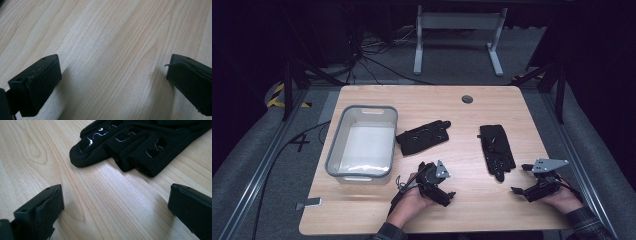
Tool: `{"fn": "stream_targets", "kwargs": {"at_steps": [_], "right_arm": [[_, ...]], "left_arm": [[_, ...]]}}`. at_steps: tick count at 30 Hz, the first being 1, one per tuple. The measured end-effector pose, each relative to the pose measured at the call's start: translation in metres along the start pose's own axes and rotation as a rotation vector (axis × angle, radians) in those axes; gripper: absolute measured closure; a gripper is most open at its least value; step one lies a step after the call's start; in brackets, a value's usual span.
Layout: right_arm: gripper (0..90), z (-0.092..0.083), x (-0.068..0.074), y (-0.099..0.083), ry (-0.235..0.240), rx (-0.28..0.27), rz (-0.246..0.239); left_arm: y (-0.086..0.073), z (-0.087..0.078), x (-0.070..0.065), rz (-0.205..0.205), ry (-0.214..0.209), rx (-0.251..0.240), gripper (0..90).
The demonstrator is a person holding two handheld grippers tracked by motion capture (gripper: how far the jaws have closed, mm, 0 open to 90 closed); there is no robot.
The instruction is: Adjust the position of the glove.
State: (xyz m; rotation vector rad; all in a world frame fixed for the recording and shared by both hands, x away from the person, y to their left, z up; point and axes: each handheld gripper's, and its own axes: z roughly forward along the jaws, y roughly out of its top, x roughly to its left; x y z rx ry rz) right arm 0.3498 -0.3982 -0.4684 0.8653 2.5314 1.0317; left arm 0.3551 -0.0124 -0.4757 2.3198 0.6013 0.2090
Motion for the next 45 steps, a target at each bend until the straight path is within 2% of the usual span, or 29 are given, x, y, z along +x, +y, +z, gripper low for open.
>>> {"fn": "stream_targets", "kwargs": {"at_steps": [2, 6, 11, 14, 19, 20, 21, 22, 23, 25, 26, 31, 37, 41, 45], "right_arm": [[1.5, 0.0, 0.0, 0.0, 0.001, -0.001, -0.001], [11.2, -0.004, -0.002, 0.001, 0.009, -0.004, -0.002], [16.7, -0.009, -0.003, 0.004, 0.006, -0.009, 0.009], [26.4, -0.013, -0.003, 0.012, 0.015, -0.031, 0.017], [49.8, -0.016, 0.0, 0.027, 0.038, -0.073, 0.021], [49.8, -0.016, 0.0, 0.027, 0.038, -0.073, 0.021], [62.6, -0.013, 0.003, 0.034, 0.062, -0.085, 0.018], [67.8, -0.012, 0.004, 0.037, 0.068, -0.085, 0.012], [67.8, -0.012, 0.004, 0.037, 0.068, -0.085, 0.012], [79.5, -0.007, 0.006, 0.043, 0.076, -0.079, -0.001], [88.0, -0.003, 0.007, 0.046, 0.093, -0.078, -0.005], [89.9, 0.003, 0.008, 0.053, 0.113, -0.067, -0.003], [90.0, 0.017, 0.011, 0.061, 0.115, -0.054, -0.029], [90.0, 0.027, 0.012, 0.061, 0.121, -0.012, -0.04], [90.0, 0.031, 0.014, 0.059, 0.112, 0.024, -0.063]], "left_arm": [[0.0, 0.0, 0.0, 0.002, 0.0, -0.002, 0.0], [0.0, 0.0, 0.0, 0.005, -0.002, 0.001, 0.0], [0.0, 0.0, 0.001, 0.007, -0.003, -0.001, 0.0], [0.0, 0.0, 0.001, 0.009, -0.004, -0.002, 0.0], [0.0, 0.0, 0.001, 0.017, -0.005, 0.002, 0.0], [0.0, 0.0, 0.001, 0.017, -0.005, 0.002, 0.0], [0.0, 0.0, 0.001, 0.014, -0.006, -0.001, 0.0], [0.0, 0.0, 0.001, 0.018, -0.007, 0.002, 0.0], [0.0, 0.0, 0.001, 0.018, -0.007, 0.002, 0.0], [0.001, 0.0, 0.002, 0.024, -0.009, -0.001, 0.0], [0.001, 0.0, 0.002, 0.024, -0.009, -0.001, 0.0], [0.001, 0.0, 0.002, 0.025, -0.008, -0.001, 0.0], [0.001, 0.0, 0.002, 0.024, -0.009, -0.001, 0.0], [0.0, 0.0, 0.002, 0.02, -0.008, 0.001, 0.0], [0.0, 0.0, 0.001, 0.019, -0.007, 0.002, 0.0]]}}
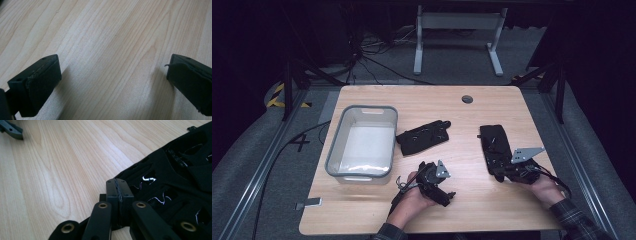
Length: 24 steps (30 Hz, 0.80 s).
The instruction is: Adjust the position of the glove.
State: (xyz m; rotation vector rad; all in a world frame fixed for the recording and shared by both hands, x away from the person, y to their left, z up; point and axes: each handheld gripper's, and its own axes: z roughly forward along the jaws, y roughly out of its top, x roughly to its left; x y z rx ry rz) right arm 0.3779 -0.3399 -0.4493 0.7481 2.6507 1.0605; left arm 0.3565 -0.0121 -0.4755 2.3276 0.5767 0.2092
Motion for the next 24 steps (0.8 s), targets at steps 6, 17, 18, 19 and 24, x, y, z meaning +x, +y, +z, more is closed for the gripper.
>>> {"fn": "stream_targets", "kwargs": {"at_steps": [6, 17, 18, 19, 24], "right_arm": [[90.0, -0.004, -0.003, -0.005, -0.007, 0.015, -0.001], [89.9, -0.024, -0.023, -0.024, -0.047, 0.01, 0.067], [89.9, -0.025, -0.024, -0.025, -0.052, 0.011, 0.068], [89.9, -0.026, -0.025, -0.026, -0.057, 0.015, 0.07], [89.9, -0.035, -0.032, -0.032, -0.088, 0.027, 0.084]], "left_arm": [[0.0, 0.0, -0.001, -0.006, 0.003, -0.002, 0.0], [0.0, 0.0, -0.001, -0.008, 0.002, -0.002, 0.0], [0.0, 0.0, -0.001, -0.008, 0.002, -0.002, 0.0], [0.0, 0.0, -0.001, -0.007, 0.003, -0.003, 0.0], [0.0, 0.0, -0.001, -0.009, 0.003, -0.003, 0.0]]}}
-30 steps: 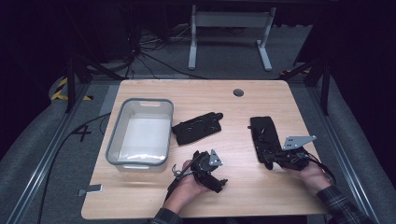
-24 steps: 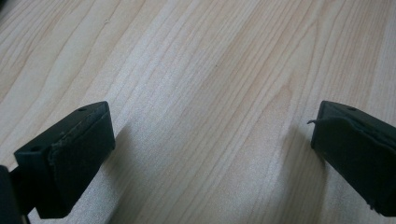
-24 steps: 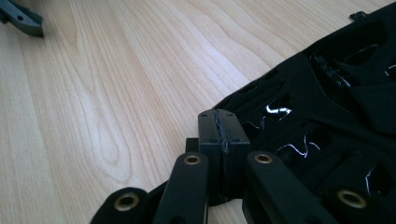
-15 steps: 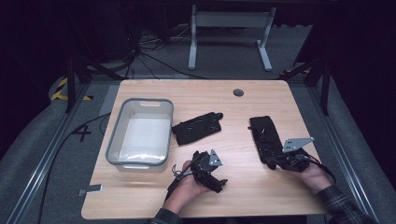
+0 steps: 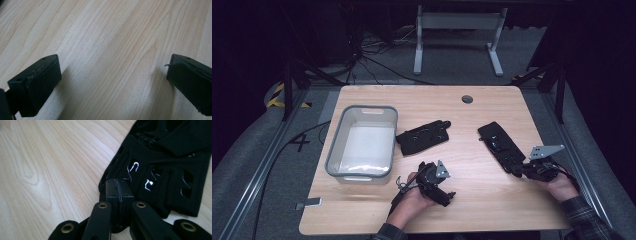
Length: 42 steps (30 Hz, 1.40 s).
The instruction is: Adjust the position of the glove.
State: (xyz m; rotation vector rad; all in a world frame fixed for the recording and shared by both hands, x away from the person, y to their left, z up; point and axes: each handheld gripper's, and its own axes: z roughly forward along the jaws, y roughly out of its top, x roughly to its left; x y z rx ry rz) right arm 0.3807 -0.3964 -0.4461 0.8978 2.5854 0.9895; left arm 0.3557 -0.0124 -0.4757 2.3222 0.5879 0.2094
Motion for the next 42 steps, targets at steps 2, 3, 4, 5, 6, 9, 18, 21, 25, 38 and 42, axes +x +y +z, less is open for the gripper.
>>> {"fn": "stream_targets", "kwargs": {"at_steps": [2, 3, 4, 5, 6, 9, 18, 21, 25, 38, 42], "right_arm": [[89.9, -0.003, -0.004, -0.003, -0.012, 0.005, 0.011], [89.9, -0.005, -0.006, -0.004, -0.023, 0.008, 0.015], [89.9, -0.007, -0.008, -0.006, -0.034, 0.013, 0.021], [89.9, -0.007, -0.008, -0.006, -0.034, 0.013, 0.021], [89.9, -0.012, -0.013, -0.008, -0.054, 0.017, 0.032], [89.9, -0.017, -0.014, -0.007, -0.051, -0.008, 0.04], [89.9, -0.003, -0.008, 0.031, -0.002, -0.072, 0.006], [90.0, 0.004, -0.008, 0.043, -0.003, -0.079, -0.007], [90.0, 0.018, -0.014, 0.063, 0.0, -0.093, -0.02], [90.0, 0.067, -0.038, 0.106, -0.029, -0.079, -0.035], [90.0, 0.079, -0.048, 0.11, -0.043, -0.074, -0.012]], "left_arm": [[0.0, 0.0, 0.0, 0.001, 0.0, 0.0, 0.0], [0.0, 0.0, 0.0, 0.001, -0.001, 0.0, 0.0], [0.0, 0.0, 0.0, 0.0, -0.001, 0.0, 0.0], [0.0, 0.0, 0.0, 0.0, -0.001, 0.0, 0.0], [0.0, 0.0, 0.0, 0.0, -0.001, 0.0, 0.0], [0.0, 0.0, 0.0, 0.0, 0.0, 0.0, 0.0], [0.0, 0.0, 0.0, -0.001, 0.001, 0.0, 0.0], [0.0, 0.0, 0.0, -0.002, 0.001, 0.0, 0.0], [0.0, 0.0, 0.0, -0.003, 0.001, 0.002, 0.0], [0.0, 0.0, 0.0, -0.001, 0.0, 0.0, 0.0], [0.0, 0.0, 0.0, -0.001, 0.0, -0.001, 0.0]]}}
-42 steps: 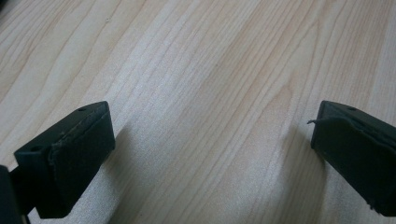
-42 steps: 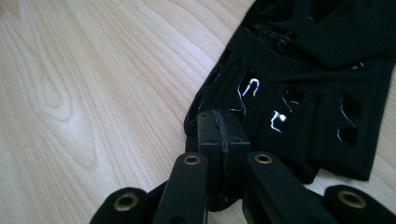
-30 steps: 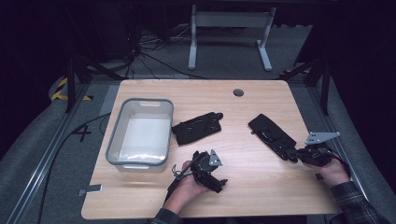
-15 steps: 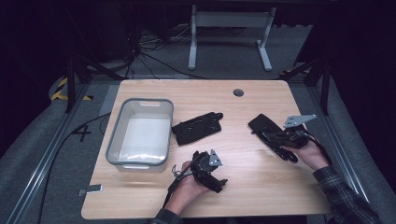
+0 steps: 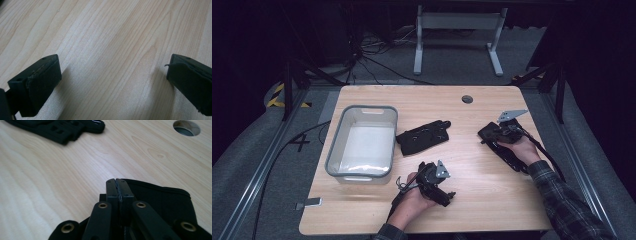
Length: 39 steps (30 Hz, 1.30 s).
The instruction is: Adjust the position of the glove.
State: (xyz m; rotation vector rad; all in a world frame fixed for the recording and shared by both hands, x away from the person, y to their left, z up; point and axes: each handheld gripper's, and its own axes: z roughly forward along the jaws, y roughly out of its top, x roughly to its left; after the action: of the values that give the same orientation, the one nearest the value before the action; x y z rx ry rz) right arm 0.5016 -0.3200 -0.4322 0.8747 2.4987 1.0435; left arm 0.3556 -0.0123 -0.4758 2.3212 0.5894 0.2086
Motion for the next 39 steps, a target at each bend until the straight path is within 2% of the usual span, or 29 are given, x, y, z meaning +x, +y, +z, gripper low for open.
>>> {"fn": "stream_targets", "kwargs": {"at_steps": [5, 7, 11, 16, 25, 39], "right_arm": [[90.0, 0.007, -0.008, 0.001, -0.006, -0.013, 0.03], [90.0, 0.016, -0.012, -0.001, -0.001, 0.002, 0.044], [90.0, 0.025, -0.01, -0.004, 0.003, 0.027, 0.039], [90.0, 0.025, -0.007, -0.003, 0.022, 0.036, 0.029], [90.0, 0.024, 0.009, -0.003, 0.059, 0.055, -0.008], [90.0, 0.016, 0.047, -0.006, 0.143, 0.089, -0.097]], "left_arm": [[0.0, 0.0, 0.0, 0.0, 0.0, 0.0, 0.0], [0.0, 0.0, 0.0, 0.0, 0.0, 0.0, 0.0], [0.0, 0.0, 0.0, 0.0, 0.0, 0.0, 0.0], [0.0, 0.0, 0.0, 0.0, 0.0, 0.0, 0.0], [0.0, 0.0, 0.0, 0.0, 0.0, 0.0, 0.0], [0.0, 0.0, 0.0, 0.0, 0.0, 0.0, 0.0]]}}
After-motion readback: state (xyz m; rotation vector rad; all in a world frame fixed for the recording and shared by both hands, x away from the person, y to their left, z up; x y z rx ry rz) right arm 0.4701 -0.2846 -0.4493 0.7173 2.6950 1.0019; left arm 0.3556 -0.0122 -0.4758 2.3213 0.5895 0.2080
